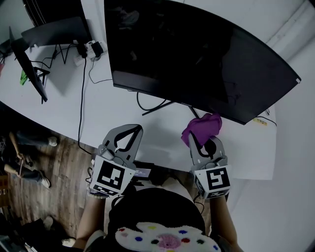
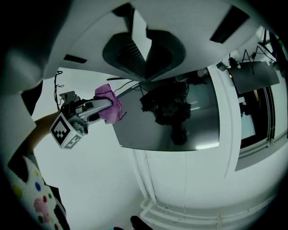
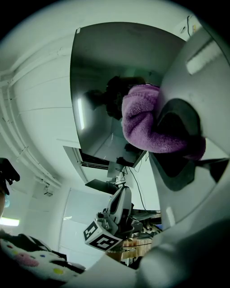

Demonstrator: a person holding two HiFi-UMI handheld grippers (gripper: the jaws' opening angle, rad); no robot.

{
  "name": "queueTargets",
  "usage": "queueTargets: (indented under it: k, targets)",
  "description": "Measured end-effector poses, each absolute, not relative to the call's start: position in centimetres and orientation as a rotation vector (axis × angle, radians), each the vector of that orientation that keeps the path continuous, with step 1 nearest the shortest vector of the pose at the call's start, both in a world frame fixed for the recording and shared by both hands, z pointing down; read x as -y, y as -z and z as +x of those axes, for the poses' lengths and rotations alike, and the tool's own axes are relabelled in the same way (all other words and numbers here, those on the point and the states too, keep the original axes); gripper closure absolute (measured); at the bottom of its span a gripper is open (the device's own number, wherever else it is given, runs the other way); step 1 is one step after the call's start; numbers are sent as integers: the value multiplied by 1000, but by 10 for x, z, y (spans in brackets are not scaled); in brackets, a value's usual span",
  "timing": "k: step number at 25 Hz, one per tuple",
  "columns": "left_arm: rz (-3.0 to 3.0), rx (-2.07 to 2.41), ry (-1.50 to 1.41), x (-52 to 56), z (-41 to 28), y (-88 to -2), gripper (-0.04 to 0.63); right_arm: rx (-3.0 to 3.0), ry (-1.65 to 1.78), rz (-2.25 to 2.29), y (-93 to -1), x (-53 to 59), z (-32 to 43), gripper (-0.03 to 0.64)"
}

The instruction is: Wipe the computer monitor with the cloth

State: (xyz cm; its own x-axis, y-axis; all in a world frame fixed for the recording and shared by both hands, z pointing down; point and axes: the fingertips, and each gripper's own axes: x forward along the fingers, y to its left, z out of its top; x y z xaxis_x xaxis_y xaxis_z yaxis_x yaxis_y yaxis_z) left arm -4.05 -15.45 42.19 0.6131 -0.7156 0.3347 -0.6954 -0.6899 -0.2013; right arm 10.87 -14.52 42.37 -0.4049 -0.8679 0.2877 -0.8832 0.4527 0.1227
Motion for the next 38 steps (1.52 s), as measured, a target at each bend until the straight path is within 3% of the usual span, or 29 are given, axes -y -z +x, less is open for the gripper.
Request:
queueTargets:
  k: [38]
  targets:
    - [-2796, -1180, 653, 150, -37, -433, 589, 2361, -35, 1469, -428, 133, 100, 540]
